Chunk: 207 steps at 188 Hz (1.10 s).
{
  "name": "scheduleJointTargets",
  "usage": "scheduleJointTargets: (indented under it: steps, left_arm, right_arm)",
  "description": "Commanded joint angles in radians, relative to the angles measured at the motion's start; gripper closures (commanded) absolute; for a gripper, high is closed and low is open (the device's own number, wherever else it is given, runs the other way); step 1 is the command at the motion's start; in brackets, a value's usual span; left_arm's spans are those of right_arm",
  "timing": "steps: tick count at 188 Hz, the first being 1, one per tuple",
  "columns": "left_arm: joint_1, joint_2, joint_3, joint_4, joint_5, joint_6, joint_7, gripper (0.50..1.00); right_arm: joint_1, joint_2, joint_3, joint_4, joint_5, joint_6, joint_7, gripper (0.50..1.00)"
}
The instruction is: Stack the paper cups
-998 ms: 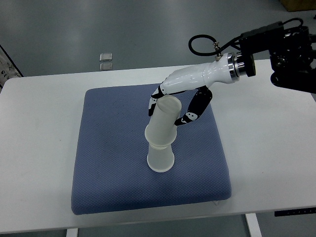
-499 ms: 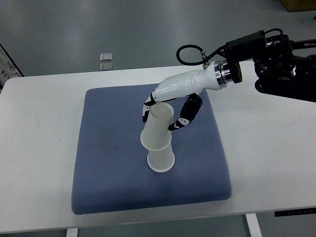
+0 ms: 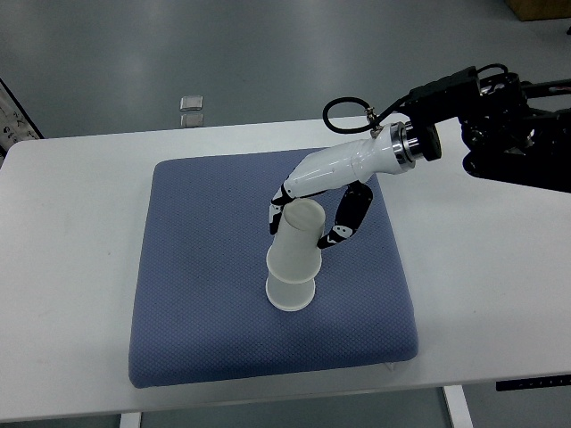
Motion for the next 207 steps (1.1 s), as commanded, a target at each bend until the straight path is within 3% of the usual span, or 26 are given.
scheduleJointTargets:
  steps: [1,15,26,82,132,155,188,207]
  left_arm:
    - [0.000,0.000,0.000,0.000,0.000,-0.001,0.000,0.500]
    - [0.000,0.000,0.000,0.000,0.000,-0.001,-0.001,0.500]
    - [0.000,0.000,0.000,0.000,0.000,-0.001,0.000,0.500]
    - [0.000,0.000,0.000,0.000,0.000,-0.001,0.001,0.500]
    - [0.000,0.000,0.000,0.000,0.000,-0.001,0.001,0.500]
    - [0.000,0.000,0.000,0.000,0.000,-0.001,-0.001,0.500]
    - [0.000,0.000,0.000,0.000,0.000,-0.001,0.001,0.500]
    - [0.000,0.000,0.000,0.000,0.000,0.001,-0.001,0.500]
  right_arm:
    - [-0.008,0.002,0.000,-0.003,0.000,-0.002,-0.001,0.732]
    - [-0.017,0.006,0.000,-0.008,0.000,-0.002,-0.003,0.664]
    - [-0.020,0.009,0.000,-0.012,0.001,0.000,-0.004,0.581]
    - [-0.028,-0.009,0.019,-0.043,0.089,-0.002,-0.007,0.579]
    - [-0.153,0.002,0.104,-0.313,0.567,0.032,-0.026,0.581]
    - [-0.261,0.023,0.134,-0.405,0.885,0.045,-0.099,0.581]
    - [-0.420,0.141,0.310,-0.563,1.406,0.040,-0.285,0.579]
    - [-0.492,0.163,0.390,-0.626,1.578,0.032,-0.334,0.579]
